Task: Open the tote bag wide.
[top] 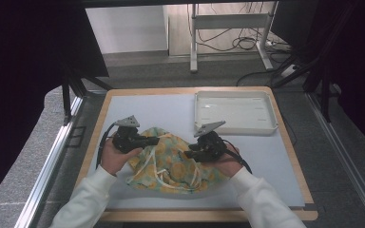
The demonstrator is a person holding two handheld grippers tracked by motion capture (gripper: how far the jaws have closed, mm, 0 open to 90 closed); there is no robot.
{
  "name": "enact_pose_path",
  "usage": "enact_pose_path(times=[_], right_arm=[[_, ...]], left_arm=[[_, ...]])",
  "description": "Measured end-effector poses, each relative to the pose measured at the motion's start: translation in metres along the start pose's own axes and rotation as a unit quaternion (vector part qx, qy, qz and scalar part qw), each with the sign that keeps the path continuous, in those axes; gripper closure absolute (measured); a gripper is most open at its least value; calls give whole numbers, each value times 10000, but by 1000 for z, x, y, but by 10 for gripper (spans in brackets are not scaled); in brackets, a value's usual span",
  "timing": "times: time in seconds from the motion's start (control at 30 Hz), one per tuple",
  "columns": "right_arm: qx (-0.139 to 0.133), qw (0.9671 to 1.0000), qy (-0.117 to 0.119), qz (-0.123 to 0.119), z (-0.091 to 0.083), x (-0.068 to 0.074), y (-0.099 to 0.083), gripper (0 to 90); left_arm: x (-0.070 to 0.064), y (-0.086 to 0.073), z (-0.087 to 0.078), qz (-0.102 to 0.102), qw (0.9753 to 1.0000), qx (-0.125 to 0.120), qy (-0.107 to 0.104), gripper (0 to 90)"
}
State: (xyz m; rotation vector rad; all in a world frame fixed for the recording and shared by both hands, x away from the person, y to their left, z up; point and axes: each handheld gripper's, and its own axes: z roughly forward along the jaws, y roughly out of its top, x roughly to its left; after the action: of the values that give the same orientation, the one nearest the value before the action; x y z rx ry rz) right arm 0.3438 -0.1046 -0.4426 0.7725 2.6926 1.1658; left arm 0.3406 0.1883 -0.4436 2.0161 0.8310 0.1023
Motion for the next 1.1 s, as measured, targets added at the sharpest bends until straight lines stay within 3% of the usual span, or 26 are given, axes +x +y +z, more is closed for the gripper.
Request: enact_pose_path(times=[0.1, 0.27, 0.37, 0.43, 0.47, 0.5, 0.57, 0.77, 0.9, 1.0, 1.1], right_arm=[[-99, 9999, 133, 36, -5, 1, -5, 865], [-315, 9991, 292, -17, -17, 8, -19, 879], [-444, 9975, 550, -1, -26, 16, -33, 879], [-424, 9969, 664, -47, -29, 22, -42, 879], [-367, 9962, 781, -108, -31, 30, -53, 879], [-367, 9962, 781, -108, -31, 30, -53, 879], [-276, 9947, 981, -117, -34, 42, -70, 881], [6, 9938, 1114, -28, -30, 49, -95, 883], [266, 9929, 1158, 60, -24, 50, -112, 883], [466, 9937, 1021, 3, -23, 50, -121, 883], [505, 9936, 1007, 72, -23, 48, -128, 866]], left_arm=[[-1, -4, 0, -46, 9999, 1, -101, 900], [-12, -14, -3, 70, 9995, 49, -318, 899], [-21, -27, -3, 141, 9984, 151, -519, 883], [-25, -37, -4, 137, 9976, 132, -673, 833], [-25, -42, -5, 103, 9970, 131, -758, 729], [-25, -45, -6, 76, 9969, 74, -784, 729], [-22, -50, -11, 25, 9966, -62, -818, 629], [-12, -48, -21, -197, 9958, -416, -791, 559], [-7, -46, -18, -261, 9965, -393, -688, 543], [-5, -47, -12, -273, 9972, -286, -633, 542], [-6, -49, -6, -249, 9977, -163, -601, 542]])
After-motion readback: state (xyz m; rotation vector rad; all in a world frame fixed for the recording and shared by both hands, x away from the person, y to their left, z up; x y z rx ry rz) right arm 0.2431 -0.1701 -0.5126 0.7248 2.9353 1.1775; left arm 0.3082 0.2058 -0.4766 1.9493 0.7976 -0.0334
